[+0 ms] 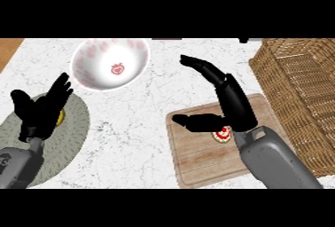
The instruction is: Pick the cupcake from the cutting board and place it in the basket
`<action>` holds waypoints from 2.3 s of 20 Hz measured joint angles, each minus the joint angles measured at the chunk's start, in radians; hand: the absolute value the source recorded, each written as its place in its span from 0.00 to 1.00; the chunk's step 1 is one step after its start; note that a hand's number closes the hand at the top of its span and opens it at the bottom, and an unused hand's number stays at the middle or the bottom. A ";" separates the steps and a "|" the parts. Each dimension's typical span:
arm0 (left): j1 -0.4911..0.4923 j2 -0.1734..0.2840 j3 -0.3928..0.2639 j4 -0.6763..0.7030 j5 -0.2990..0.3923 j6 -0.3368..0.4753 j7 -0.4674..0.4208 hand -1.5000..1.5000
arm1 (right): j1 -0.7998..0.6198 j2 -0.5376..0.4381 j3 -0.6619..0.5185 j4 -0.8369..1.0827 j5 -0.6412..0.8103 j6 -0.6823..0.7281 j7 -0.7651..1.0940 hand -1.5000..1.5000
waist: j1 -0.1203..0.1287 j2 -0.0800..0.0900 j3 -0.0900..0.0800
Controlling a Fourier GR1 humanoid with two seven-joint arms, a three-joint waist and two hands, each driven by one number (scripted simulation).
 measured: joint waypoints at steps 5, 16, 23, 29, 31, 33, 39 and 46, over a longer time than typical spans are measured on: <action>0.007 0.020 0.028 0.004 0.010 -0.019 0.019 0.50 | -0.126 0.011 0.031 -0.069 0.090 0.055 0.381 0.00 | -0.012 -0.007 -0.002; 0.041 0.008 0.031 -0.016 0.005 -0.020 0.018 0.50 | -0.427 -0.251 -0.046 -0.079 0.102 0.506 0.997 0.00 | -0.025 -0.015 -0.003; 0.049 0.008 0.043 -0.026 0.000 -0.026 0.018 0.50 | -0.471 -0.326 -0.139 -0.093 -0.199 0.694 1.068 0.00 | -0.027 -0.011 -0.001; 0.059 0.007 0.062 -0.023 -0.006 -0.038 0.011 0.50 | -0.366 -0.435 -0.232 -0.254 -0.426 0.717 1.108 0.00 | -0.036 -0.010 0.000; 0.065 0.010 0.071 -0.033 -0.007 -0.046 0.017 0.50 | -0.303 -0.469 -0.265 -0.319 -0.463 0.712 1.109 0.00 | -0.033 -0.008 0.001; 0.061 0.005 0.076 -0.036 -0.012 -0.046 0.024 0.50 | -0.235 -0.504 -0.309 -0.387 -0.475 0.703 1.101 0.00 | -0.032 -0.006 0.001; 0.057 -0.024 0.086 -0.029 -0.036 -0.058 0.024 0.50 | -0.024 -0.483 -0.347 -0.569 -0.398 0.658 1.069 0.00 | -0.022 -0.002 0.001; 0.044 -0.046 0.100 -0.038 -0.071 -0.070 0.042 0.50 | 0.187 -0.364 -0.284 -0.601 -0.123 0.594 0.927 0.00 | -0.010 0.002 0.002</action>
